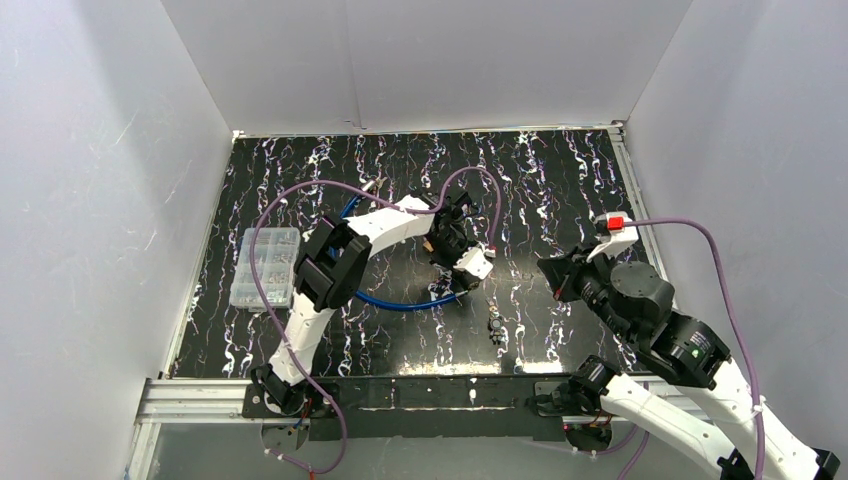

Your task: Unlock with the key

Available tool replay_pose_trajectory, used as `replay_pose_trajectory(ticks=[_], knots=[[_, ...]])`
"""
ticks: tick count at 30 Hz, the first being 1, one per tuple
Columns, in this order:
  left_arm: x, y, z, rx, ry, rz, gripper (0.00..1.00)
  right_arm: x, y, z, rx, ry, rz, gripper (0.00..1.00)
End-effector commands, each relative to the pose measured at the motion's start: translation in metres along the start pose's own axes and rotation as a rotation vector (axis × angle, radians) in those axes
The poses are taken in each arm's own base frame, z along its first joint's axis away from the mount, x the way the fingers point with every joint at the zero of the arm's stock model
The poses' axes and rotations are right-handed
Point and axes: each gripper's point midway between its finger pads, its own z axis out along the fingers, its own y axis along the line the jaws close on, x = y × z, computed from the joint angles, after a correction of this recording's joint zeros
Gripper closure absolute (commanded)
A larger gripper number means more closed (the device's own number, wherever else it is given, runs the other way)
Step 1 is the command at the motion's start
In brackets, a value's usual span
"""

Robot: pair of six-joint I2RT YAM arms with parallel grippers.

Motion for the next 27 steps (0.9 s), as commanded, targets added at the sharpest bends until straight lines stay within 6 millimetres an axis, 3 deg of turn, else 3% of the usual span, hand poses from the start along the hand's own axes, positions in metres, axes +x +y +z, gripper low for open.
replay_pose_trajectory(ticks=[1,5,10,13,19,24,27], knots=[[-0.008,-0.011,-0.02,-0.024,0.036,-0.073,1.0,-0.023,0.005,-0.009,-0.017,-0.069,0.042,0.99],[-0.024,0.02,-0.045,-0.179,0.029,-0.079,1.0,-0.023,0.007,-0.009,-0.026,-0.064,0.043,0.99],[-0.063,0.065,-0.101,-0.439,-0.03,-0.066,1.0,-0.031,0.015,-0.007,-0.046,-0.071,0.051,0.99],[-0.086,0.075,-0.137,-0.579,-0.064,-0.047,1.0,-0.037,0.021,-0.006,-0.06,-0.077,0.06,0.99],[-0.125,0.073,-0.223,-0.888,-0.087,0.061,1.0,-0.061,0.037,-0.013,-0.127,-0.119,0.062,0.99],[-0.154,0.046,-0.299,-1.142,-0.087,0.163,1.0,-0.079,0.069,-0.016,-0.25,-0.113,0.065,0.99],[-0.168,0.022,-0.344,-1.269,-0.09,0.15,1.0,-0.089,0.099,-0.019,-0.385,-0.092,0.076,0.99]])
